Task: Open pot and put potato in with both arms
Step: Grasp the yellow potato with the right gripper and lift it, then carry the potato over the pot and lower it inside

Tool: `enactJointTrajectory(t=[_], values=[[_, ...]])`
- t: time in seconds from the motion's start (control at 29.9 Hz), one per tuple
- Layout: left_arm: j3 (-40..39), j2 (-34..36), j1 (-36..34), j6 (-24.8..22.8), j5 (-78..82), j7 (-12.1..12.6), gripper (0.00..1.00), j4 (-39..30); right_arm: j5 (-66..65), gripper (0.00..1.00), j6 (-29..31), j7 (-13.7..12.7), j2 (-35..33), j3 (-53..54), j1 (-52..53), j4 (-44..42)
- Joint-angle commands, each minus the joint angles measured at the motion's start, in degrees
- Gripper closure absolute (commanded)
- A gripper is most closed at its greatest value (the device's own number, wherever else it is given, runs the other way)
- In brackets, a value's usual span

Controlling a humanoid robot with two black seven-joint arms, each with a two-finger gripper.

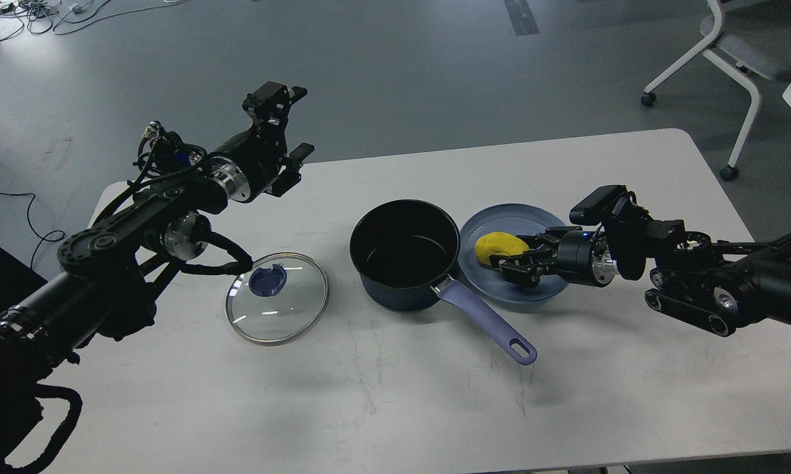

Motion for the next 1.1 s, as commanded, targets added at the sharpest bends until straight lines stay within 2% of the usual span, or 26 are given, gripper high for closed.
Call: enactJointTrajectory(t=[0.0,0.13,0.23,0.4,0.5,0.67,0.9,1.0,1.07], values=[[0.0,0.1,0.0,0.1,0.0,0.0,0.02,0.0,0.0,0.48,-0.1,1.2,-0.1,0.0,0.0,0.0],[0.0,0.2,0.0,0.1,0.0,0.0,0.02,0.0,0.2,0.49,-1.1,1.5,-0.4,0.3,0.6,0.2],[0.0,0.2,0.0,0.1,0.0,0.0,0.02,0.0,0.2,0.51,-3.3,2.8,-2.5,0.3,3.2,0.9],[0.1,0.0,-0.2,0.1,0.0,0.0,0.02,0.0,0.2,0.51,-4.6,2.9,-4.6,0.4,6.8,3.1],[0.2,-0.5,-0.2,0.2,0.1,0.0,0.02,0.0,0.2,0.51,-7.9,3.1,-3.3,0.3,8.0,3.1],[0.2,-0.5,-0.7,0.3,0.1,0.0,0.02,0.0,0.2,0.51,-10.4,3.7,3.5,-0.4,8.6,2.2],[0.2,0.0,-0.6,0.3,0.1,0.0,0.02,0.0,0.2,0.51,-10.8,3.7,9.9,-2.9,8.5,-2.7],[0.2,0.2,-0.6,0.3,0.1,-0.1,0.02,0.0,0.2,0.41,-10.9,3.7,12.0,-3.8,8.4,-3.3],[0.1,0.3,-0.6,0.3,0.1,-0.1,0.02,0.0,0.3,0.22,-11.1,3.7,13.2,-3.7,8.3,-4.0]])
